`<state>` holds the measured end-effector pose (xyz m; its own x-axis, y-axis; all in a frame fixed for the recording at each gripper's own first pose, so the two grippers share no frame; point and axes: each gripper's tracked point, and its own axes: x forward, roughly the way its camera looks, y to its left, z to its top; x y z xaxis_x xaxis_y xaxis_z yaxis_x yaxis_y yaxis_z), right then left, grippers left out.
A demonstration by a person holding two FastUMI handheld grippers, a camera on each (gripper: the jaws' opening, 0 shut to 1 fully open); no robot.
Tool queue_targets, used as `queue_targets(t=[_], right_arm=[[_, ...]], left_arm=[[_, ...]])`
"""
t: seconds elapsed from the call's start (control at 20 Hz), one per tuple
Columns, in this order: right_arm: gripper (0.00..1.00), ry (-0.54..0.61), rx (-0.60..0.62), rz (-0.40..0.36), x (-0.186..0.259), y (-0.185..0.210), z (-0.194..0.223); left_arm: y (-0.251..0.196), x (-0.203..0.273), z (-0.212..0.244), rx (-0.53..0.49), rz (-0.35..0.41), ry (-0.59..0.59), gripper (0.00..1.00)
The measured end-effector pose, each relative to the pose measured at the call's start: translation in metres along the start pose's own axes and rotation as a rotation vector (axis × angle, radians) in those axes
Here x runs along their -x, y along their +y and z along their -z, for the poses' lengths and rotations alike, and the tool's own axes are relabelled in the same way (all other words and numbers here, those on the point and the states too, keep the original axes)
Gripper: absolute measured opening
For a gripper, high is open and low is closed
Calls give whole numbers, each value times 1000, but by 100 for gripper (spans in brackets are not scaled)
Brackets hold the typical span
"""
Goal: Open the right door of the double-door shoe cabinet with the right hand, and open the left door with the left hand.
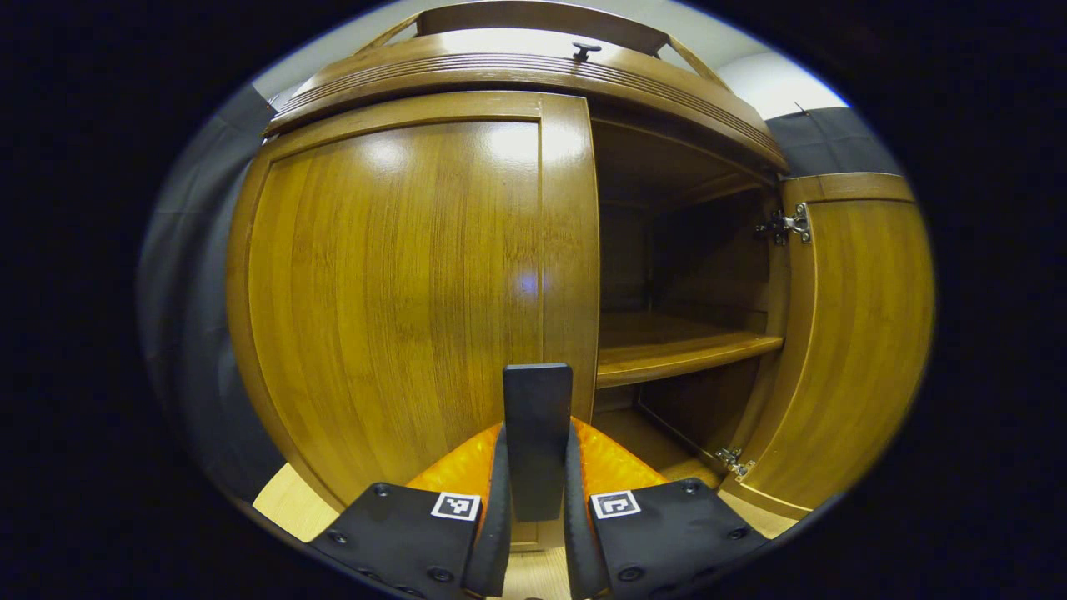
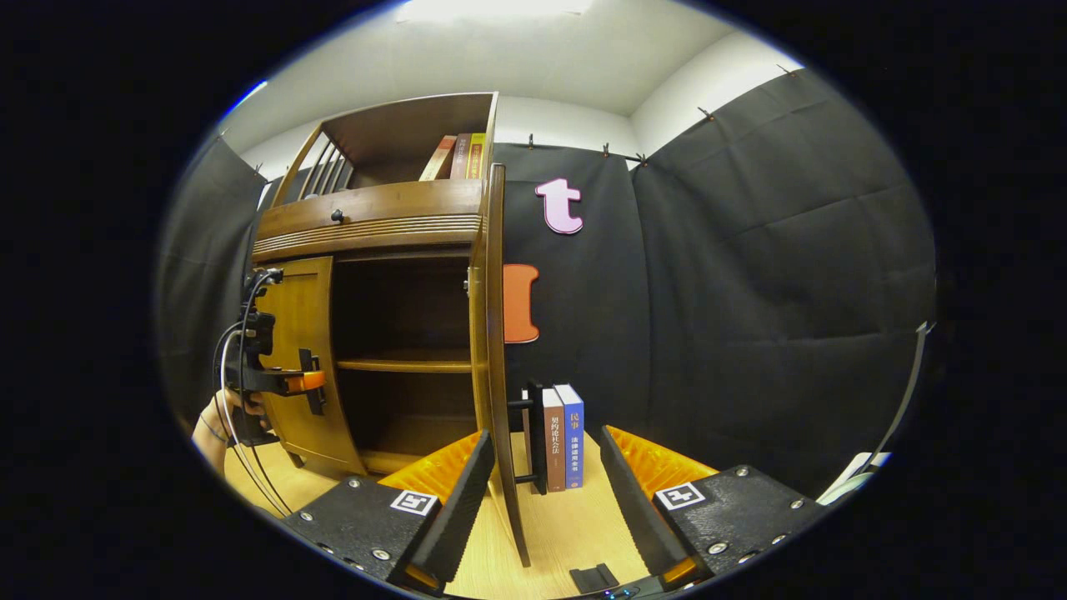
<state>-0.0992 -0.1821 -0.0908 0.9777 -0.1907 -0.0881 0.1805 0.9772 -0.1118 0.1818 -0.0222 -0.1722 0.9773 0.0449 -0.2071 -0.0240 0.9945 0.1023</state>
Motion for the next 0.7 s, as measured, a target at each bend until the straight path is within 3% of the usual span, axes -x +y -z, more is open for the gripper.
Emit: queue_targets(t=[0.7], right_arm=[[80, 1, -13, -58, 7, 38, -8]], left_arm=[[18, 109, 7, -9, 125, -6, 33]])
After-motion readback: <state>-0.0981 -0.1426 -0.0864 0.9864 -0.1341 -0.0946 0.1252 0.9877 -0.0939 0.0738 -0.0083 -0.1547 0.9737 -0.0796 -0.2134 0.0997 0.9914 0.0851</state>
